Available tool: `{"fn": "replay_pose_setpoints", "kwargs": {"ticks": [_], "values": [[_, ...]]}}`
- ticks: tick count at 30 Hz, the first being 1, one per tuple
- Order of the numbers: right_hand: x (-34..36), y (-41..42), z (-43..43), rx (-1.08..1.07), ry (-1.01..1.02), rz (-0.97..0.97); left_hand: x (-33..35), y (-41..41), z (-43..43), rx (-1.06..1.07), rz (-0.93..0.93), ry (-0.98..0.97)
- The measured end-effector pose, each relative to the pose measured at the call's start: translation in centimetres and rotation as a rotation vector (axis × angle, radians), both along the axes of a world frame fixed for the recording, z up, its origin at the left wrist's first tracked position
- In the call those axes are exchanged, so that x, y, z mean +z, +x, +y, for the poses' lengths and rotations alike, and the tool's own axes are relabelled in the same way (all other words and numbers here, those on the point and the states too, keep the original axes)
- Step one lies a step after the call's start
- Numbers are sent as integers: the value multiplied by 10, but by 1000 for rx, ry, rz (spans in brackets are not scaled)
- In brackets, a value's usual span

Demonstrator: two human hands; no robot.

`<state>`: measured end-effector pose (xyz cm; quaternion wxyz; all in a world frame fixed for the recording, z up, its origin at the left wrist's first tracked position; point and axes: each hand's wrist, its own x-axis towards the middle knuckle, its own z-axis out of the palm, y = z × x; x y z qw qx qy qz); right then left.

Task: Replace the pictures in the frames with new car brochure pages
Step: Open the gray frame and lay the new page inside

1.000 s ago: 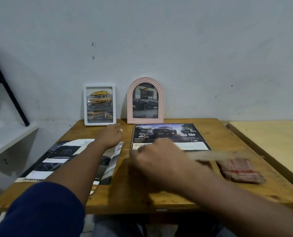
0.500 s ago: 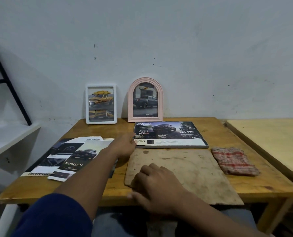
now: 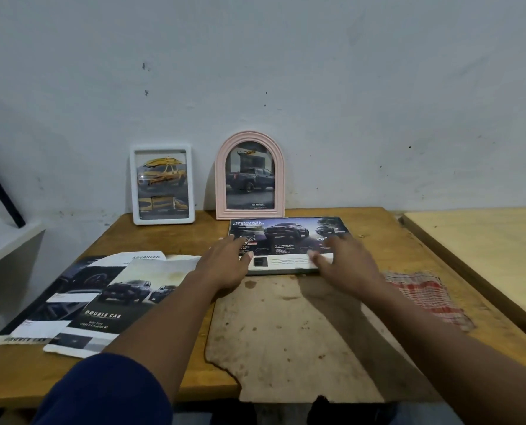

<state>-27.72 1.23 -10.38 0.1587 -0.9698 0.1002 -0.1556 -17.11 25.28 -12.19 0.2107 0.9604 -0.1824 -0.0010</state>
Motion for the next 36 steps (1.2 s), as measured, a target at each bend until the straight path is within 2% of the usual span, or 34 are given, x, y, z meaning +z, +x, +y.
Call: {"fn": "replay_pose_setpoints", "kwargs": {"ticks": [4, 8, 16, 25, 30, 33, 36], "values": [[10, 28, -30, -245, -100, 173, -4, 16, -1, 17, 15, -1], [-2, 41, -35, -269, -81, 341, -11, 21, -4, 23, 17, 8], [-9, 47, -16, -308, -2, 259, -13, 20, 3, 61, 0, -68], [-15, 54, 25, -285, 89, 42, -16, 27, 32, 99, -51, -84], [4, 59, 34, -80, 94, -241, -11, 31, 31, 76, -131, -20], [31, 59, 19, 15, 126, -371, -2, 32, 18, 36, -165, -55], [57, 54, -18, -10, 243, -423, 5, 32, -6, -66, -179, -80]]}}
